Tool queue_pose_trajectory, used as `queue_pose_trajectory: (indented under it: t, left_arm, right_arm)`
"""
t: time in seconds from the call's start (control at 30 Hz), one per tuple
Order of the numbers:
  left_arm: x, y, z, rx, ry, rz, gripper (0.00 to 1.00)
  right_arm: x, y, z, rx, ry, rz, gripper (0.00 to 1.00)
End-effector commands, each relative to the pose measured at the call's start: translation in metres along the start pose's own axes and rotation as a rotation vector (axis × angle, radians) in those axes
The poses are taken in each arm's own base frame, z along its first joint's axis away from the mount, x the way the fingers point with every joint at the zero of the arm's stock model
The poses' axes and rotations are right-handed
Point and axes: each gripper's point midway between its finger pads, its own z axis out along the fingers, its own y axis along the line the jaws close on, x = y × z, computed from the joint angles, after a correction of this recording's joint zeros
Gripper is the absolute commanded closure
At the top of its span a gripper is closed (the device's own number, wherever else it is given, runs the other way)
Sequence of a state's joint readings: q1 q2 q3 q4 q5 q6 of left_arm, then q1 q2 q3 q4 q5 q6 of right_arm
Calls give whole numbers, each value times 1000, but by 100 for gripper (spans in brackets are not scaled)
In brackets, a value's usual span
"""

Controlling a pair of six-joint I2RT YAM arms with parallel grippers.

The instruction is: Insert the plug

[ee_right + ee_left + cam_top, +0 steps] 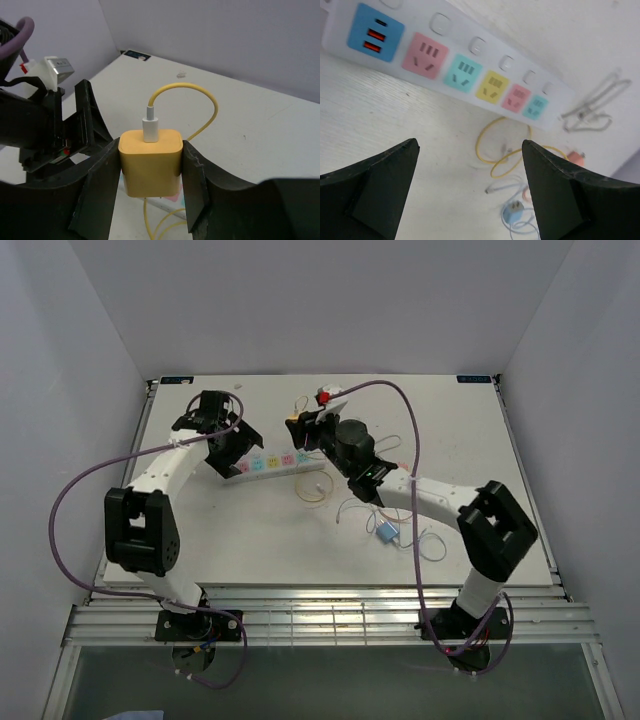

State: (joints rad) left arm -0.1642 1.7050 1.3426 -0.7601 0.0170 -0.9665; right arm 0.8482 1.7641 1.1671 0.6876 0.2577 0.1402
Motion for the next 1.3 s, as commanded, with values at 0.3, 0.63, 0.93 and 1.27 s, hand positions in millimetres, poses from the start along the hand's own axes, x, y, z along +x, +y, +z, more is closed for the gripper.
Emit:
queue_pose_trajectory:
  t: [0.3, 0.63, 0.93, 1.27]
  left_arm:
    - [15, -36, -96, 306, -69, 90, 2]
    - [9, -18, -96, 216, -109, 94, 2]
    - [8, 6, -67, 72, -107, 96, 2]
    - [6, 39, -40, -57, -106, 83, 2]
  right_arm:
    - [-255, -172, -154, 531, -135, -113, 92]
    - [-287, -239, -208, 880, -97, -221, 92]
    - [-82, -171, -88, 483, 103, -60, 92]
    - [63, -90, -7, 374, 280, -43, 92]
